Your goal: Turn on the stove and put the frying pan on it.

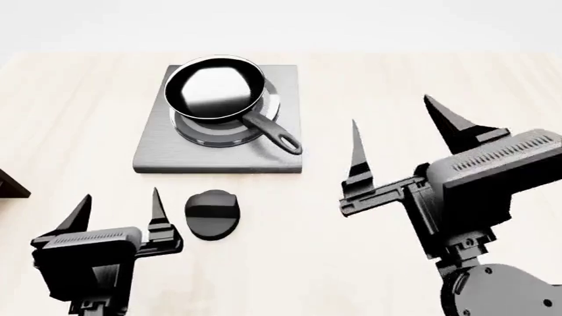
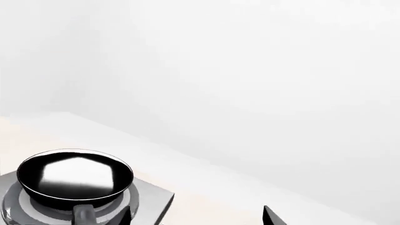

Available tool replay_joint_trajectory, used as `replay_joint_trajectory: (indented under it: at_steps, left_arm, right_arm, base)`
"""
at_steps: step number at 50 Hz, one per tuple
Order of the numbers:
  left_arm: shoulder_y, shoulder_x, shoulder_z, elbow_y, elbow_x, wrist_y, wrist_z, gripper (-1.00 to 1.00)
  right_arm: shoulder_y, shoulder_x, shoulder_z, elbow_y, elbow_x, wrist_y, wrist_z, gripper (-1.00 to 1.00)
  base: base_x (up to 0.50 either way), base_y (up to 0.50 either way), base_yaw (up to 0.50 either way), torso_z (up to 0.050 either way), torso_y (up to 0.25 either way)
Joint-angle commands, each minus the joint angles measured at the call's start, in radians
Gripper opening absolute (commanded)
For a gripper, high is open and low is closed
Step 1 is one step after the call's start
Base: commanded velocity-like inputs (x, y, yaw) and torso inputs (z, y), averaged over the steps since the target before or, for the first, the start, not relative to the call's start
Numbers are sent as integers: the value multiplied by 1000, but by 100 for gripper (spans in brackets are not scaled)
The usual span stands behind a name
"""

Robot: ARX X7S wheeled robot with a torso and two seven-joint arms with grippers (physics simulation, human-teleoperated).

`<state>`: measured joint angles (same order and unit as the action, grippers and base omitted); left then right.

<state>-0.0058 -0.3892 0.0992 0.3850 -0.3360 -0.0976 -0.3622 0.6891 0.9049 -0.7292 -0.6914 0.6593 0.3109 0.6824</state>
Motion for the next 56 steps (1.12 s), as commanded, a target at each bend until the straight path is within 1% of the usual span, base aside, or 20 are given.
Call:
replay_joint_trajectory:
  at_steps: [1,3,7,11,12,14,17,19,20,24,26,27,29,30,31,32,35,37,43,56]
  left_arm:
    - [-5,-5,-23,38,-1,16,-18,100]
    - [-3,-5,-26,40,3,29,-19,100]
    - [6,0,-45,51,4,75,-21,100]
    - [14,5,-73,66,-7,124,-22,100]
    - [21,8,-87,76,-14,151,-21,100]
    - [26,8,-98,84,-25,171,-18,100]
    - [36,16,-117,93,-33,221,-13,100]
    - [36,16,-117,93,-33,222,-13,100]
    - [53,32,-147,106,-63,309,6,100]
    - [65,47,-175,112,-95,384,20,100]
    - [69,53,-185,114,-110,411,25,100]
    - [76,60,-196,115,-131,447,37,100]
    - [81,69,-205,114,-135,478,43,100]
    - [83,72,-208,114,-134,484,42,100]
    - [83,74,-210,113,-136,492,43,100]
    - [83,77,-215,113,-152,506,47,100]
    - [80,90,-228,110,-160,532,44,100]
    - [79,90,-232,110,-167,538,43,100]
    - [76,100,-239,102,-162,556,39,100]
    - [76,106,-244,95,-161,572,33,100]
  right_arm:
    - [-350,197,66,-85,-209,-393,146,100]
    - [-383,212,71,-83,-245,-428,172,100]
    - [-490,272,93,-74,-322,-567,246,100]
    - [-592,337,114,-66,-430,-673,351,100]
    - [-638,376,143,-64,-478,-732,438,100]
    - [-675,417,157,-59,-494,-793,487,100]
    - [-743,492,192,-50,-565,-896,630,100]
    - [-747,495,193,-49,-567,-900,634,100]
    - [-789,552,205,-34,-623,-988,758,100]
    - [-845,607,225,-18,-713,-1073,886,100]
    - [-950,587,347,-18,-736,-1077,887,100]
    - [-1091,559,497,-25,-754,-1058,887,100]
    - [-1352,513,782,-21,-769,-1115,865,100]
    - [-1438,472,884,-21,-751,-1130,813,100]
    - [-1467,434,931,-20,-741,-1148,771,100]
    - [-1472,365,969,-20,-737,-1164,717,100]
    - [-1471,235,1034,-14,-685,-1225,570,100]
    - [-1467,193,1051,-8,-663,-1252,526,100]
    - [-1450,146,1058,-6,-658,-1254,485,100]
    - [-1443,95,1078,-5,-636,-1270,439,100]
  base:
    - [0,0,0,0,0]
    - [0,0,0,0,0]
    - [0,0,0,0,0]
    - [0,0,0,0,0]
    - [0,0,0,0,0]
    - [0,0,0,0,0]
    - [0,0,0,0,0]
    - [0,0,0,0,0]
    - [0,0,0,0,0]
    - [0,0,0,0,0]
    - [0,0,0,0,0]
    - [0,0,0,0,0]
    - [0,0,0,0,0]
    - [0,0,0,0,0]
    - [0,0,0,0,0]
    - [0,0,0,0,0]
    - [0,0,0,0,0]
    - [0,0,0,0,0]
    - [0,0,0,0,-3]
    - [0,0,0,0,0]
